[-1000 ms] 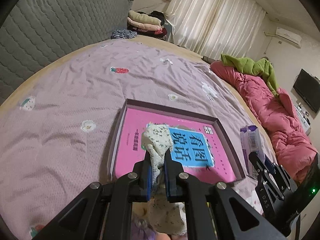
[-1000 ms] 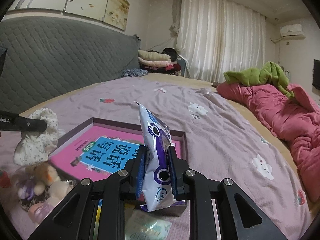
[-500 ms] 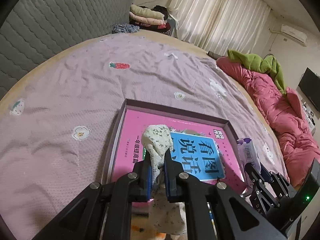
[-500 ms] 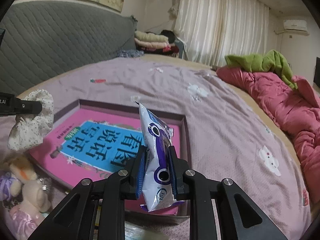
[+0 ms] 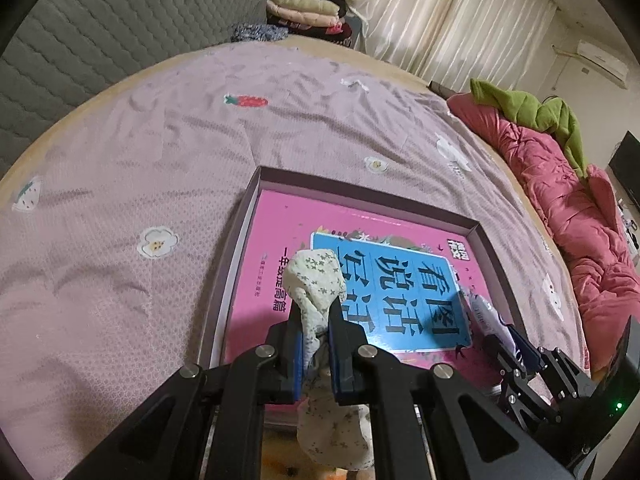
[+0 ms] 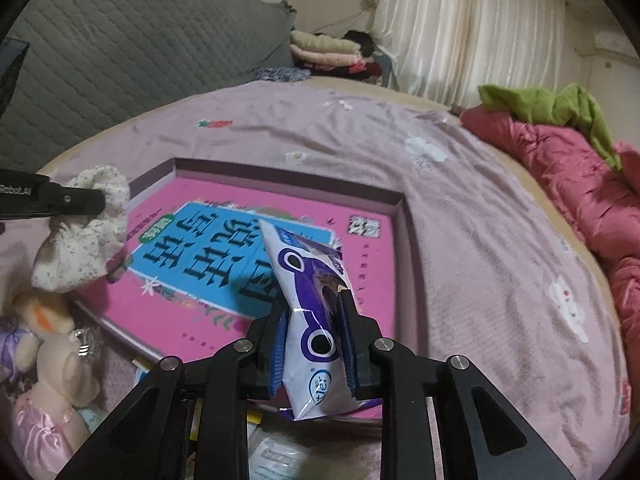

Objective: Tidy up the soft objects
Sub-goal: 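Carry the scrunchie in left tool while right tool carries tissue pack to the tray, then lower scrunchie onto the book with left tool while right tool releases the tissue pack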

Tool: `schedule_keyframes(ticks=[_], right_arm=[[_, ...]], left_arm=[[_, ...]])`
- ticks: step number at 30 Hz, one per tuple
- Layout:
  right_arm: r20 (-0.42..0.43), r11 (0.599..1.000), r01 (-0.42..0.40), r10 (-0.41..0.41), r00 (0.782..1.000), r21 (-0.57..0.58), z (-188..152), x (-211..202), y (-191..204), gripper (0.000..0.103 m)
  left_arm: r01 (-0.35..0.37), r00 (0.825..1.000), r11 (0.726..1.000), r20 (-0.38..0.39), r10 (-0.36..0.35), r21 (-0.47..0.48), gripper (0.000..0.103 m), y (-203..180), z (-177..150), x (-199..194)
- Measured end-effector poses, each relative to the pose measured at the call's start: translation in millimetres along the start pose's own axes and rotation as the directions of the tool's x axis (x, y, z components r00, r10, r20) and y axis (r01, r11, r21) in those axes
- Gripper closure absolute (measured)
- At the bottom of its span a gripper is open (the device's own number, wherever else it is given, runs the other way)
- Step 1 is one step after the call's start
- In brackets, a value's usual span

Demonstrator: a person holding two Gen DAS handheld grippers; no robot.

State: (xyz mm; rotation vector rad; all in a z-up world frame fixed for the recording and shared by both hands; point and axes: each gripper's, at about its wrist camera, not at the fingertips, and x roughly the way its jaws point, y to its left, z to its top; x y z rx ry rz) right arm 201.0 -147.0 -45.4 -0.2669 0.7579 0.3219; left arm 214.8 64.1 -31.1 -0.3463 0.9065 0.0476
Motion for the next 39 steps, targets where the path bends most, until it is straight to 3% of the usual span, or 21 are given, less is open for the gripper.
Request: schedule_keyframes(ticks=[7,14,23,29,32,36,39], right_arm=[[-0.034,0.997,-0.056,0.058,0.998,0.055,-3.3,4.8,-6.5,0.063],[-0.024,0.988,-0.099,0.102,0.994,0.118,-3.0,1.8,-15.0,0.051],[0.004,0.982,-0.138,0.138,0.99,0.129,-0.6,-4.9,-12.7,0.045],[0.02,0.98,-0.141,0.139,0.99,0.142,0.2,-8.4,-16.2,0.044],[0.031,0.979,-0.14,0.137,0.99,0.146,0.9,-10.8,-18.4,0.044],[0.042,0.979,-0.137,0.132,0.99,0.153,1.2,-14.0,-21.2,0.044],[0.048,0.978,-0.133,0.126,0.991,0.159,1.8,-15.1,-23.4,0.043]], left_arm=[[-0.008,1.0,0.999,-0.028,0.007,-0.031,0.093,2.1,7.7,11.2],[-0.076,0.995,0.997,-0.061,0.076,0.008,0.092,-3.3,11.7,26.9],[-0.089,0.988,0.996,-0.125,0.089,0.003,0.09,0.6,13.8,40.6],[-0.076,0.99,0.997,-0.12,0.076,-0.002,0.068,1.5,15.4,35.5],[-0.065,0.993,0.998,-0.103,0.064,-0.005,0.066,1.3,18.0,31.0],[-0.066,0.995,0.998,-0.073,0.066,0.0,0.047,0.4,22.5,24.0],[-0.063,0.995,0.998,-0.074,0.064,0.01,0.047,-1.3,23.7,21.7]])
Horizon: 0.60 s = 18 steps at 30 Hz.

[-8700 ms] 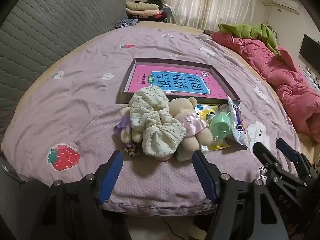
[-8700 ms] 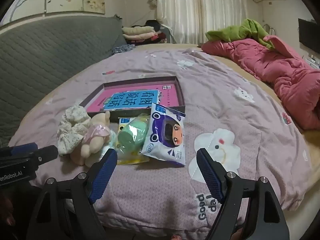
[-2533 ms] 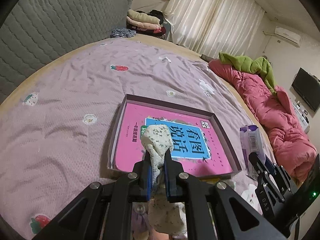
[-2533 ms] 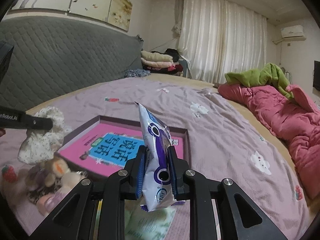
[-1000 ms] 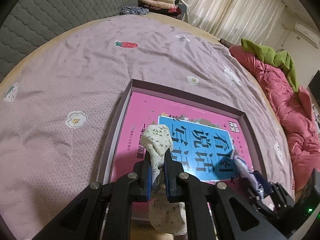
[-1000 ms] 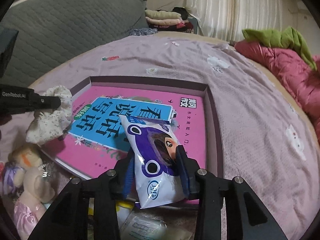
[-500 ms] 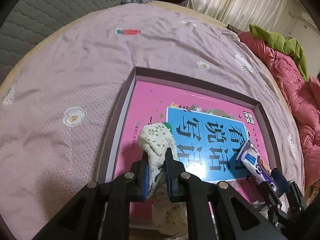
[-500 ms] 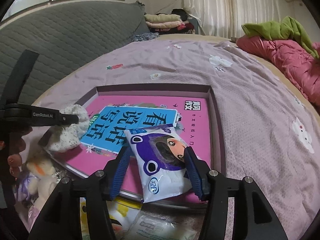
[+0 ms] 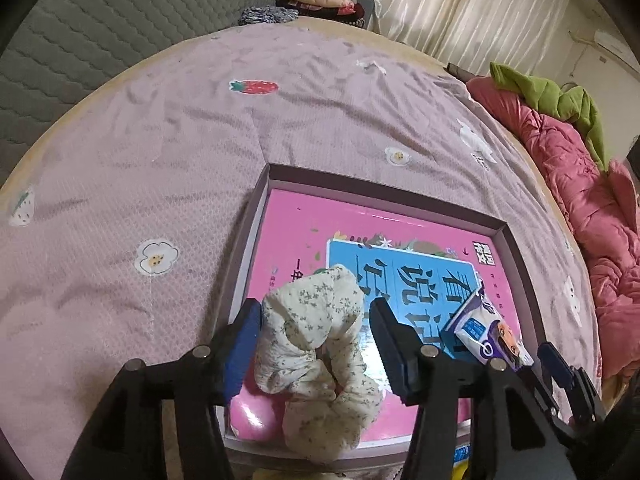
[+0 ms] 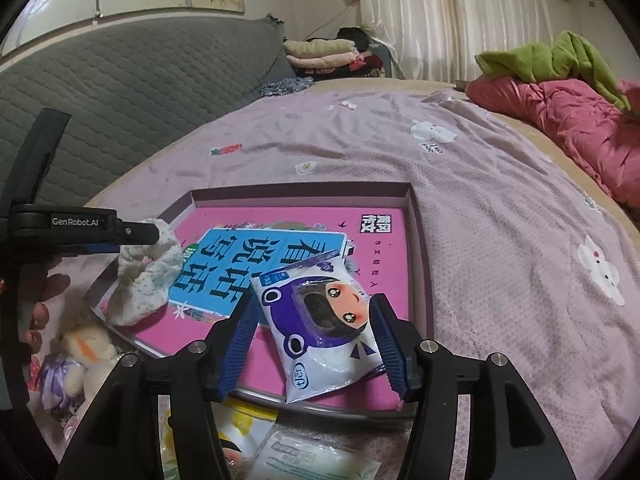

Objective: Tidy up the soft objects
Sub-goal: 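Lower scrunchie onto the book with left tool while right tool releases the tissue pack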

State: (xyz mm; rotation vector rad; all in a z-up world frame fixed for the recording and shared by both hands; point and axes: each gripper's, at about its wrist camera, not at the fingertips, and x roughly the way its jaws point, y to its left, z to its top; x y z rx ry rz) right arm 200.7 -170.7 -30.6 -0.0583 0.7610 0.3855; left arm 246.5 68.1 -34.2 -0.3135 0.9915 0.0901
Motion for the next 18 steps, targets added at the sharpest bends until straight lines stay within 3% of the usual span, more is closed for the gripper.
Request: schedule_keyframes(ticks=[2,18], right_arm=[[0.003,1.0,0.005,-0.005,1.0,0.0,-0.3,-0.7,-0.8,0.037],[0.045,0.999,0.039,-0.038,0.998,-0.014,1.8,-12.4,-2.2,0.031]], left_arm=[[-0.005,1.0,1.0,0.006,0.005,0.0,0.047,0.1,-0.4,-2.6],[0.035,0.996,0.999,0.084,-0.038,0.035,0.046,-4.8,-15.1,-39.3]])
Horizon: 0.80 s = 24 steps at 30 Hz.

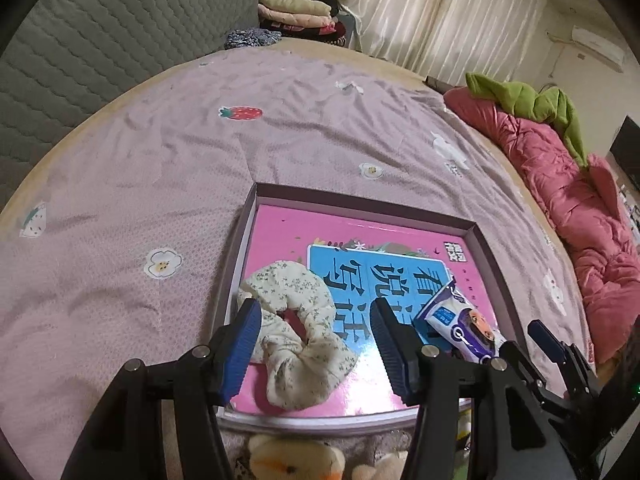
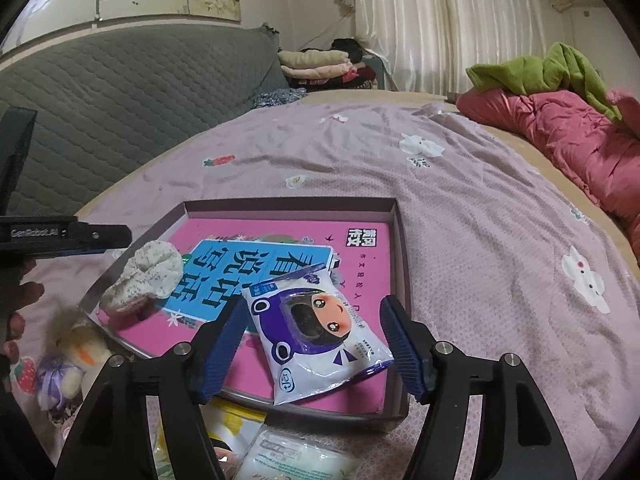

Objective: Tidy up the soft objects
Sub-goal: 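Lower scrunchie onto the book with left tool while right tool releases the tissue pack, then withdraw both open tools from the tray back toward the remaining items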

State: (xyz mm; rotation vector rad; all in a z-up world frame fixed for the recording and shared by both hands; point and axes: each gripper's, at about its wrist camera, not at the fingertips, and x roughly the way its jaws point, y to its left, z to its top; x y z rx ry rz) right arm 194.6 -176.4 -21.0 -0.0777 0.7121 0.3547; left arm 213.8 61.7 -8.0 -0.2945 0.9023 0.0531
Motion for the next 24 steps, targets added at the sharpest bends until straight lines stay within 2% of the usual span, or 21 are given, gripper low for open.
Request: schedule_keyframes(ticks=[9,13,24], right_arm=[[0.061,1.0,0.025,-0.026,0.998,0.004,4.4,-13.9,-2.8,0.03],[0.093,1.0,0.008,-0.01,0.996,0.024,7.4,-22.1,-6.1,0.03],[0.156,0.999,0.022,-0.029,0.987,0.045,4.5,-52.8,-16.8,0.028]], left_arm=[[0.009,0.999,0.999,0.045,-0.007,-0.049,0.045,16.2,-11.2,-25.1],[0.007,0.999,0.999,0.053,-0.004,-0.053,0.045,17.6,-17.0,-33.5],[-0.01,0.998,0.999,0.06,0.012,-0.043,0.045,14.7,-33.3,-47.9]])
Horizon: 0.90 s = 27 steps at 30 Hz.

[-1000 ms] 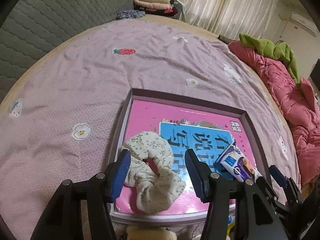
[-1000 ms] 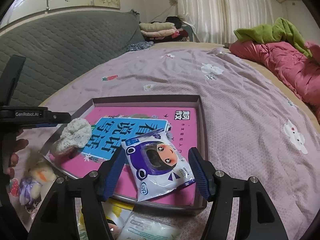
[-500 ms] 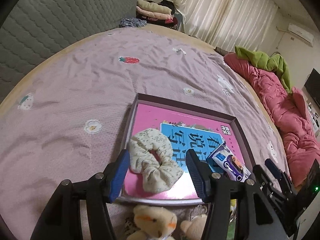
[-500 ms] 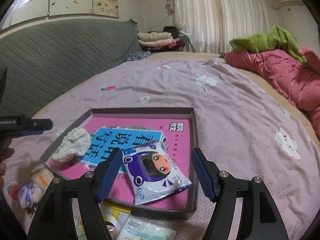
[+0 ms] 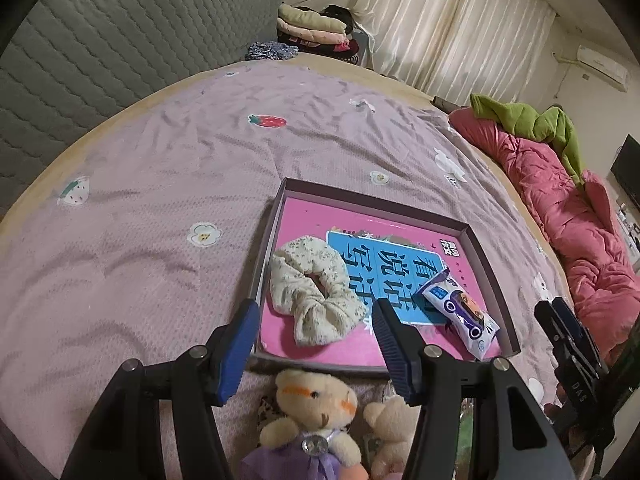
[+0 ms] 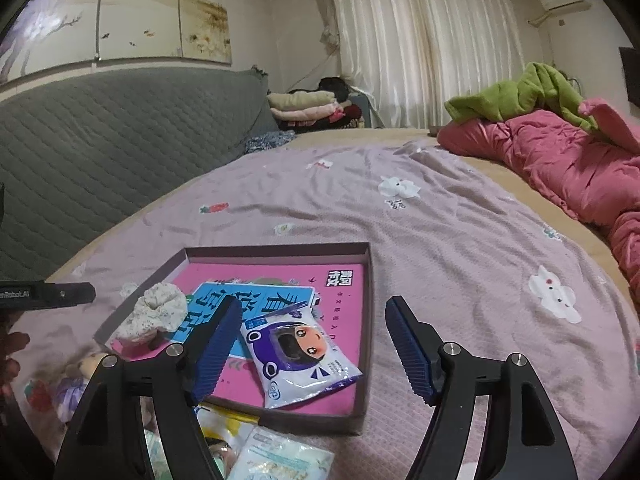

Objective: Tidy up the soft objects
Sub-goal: 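Withdraw both open tools from the tray back toward the remaining items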

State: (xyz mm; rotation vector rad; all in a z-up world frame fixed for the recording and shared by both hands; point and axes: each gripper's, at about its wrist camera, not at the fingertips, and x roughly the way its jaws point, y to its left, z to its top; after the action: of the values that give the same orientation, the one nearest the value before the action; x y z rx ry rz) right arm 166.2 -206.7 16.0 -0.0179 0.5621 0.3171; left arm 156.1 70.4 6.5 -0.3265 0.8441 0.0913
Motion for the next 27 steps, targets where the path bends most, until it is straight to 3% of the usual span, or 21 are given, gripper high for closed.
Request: schedule_keyframes(ticks=[8,27], right_arm=[[0.024,1.0,0.015,-0.016,1.0,0.004,-4.3,-24.9,-2.0,0.027],[-0.026,0.992,0.127,-0.126,0.992,0.013,-26.0,-70.6,6.3,0.027]], left_arm=[[-0.019,1.0,1.0,0.0,0.019,0.013,0.045,1.3,-8.4,-12.3],[0.013,1.0,1.0,-0.01,-0.013,0.002,0.045,8.9,-21.5,-44.3]])
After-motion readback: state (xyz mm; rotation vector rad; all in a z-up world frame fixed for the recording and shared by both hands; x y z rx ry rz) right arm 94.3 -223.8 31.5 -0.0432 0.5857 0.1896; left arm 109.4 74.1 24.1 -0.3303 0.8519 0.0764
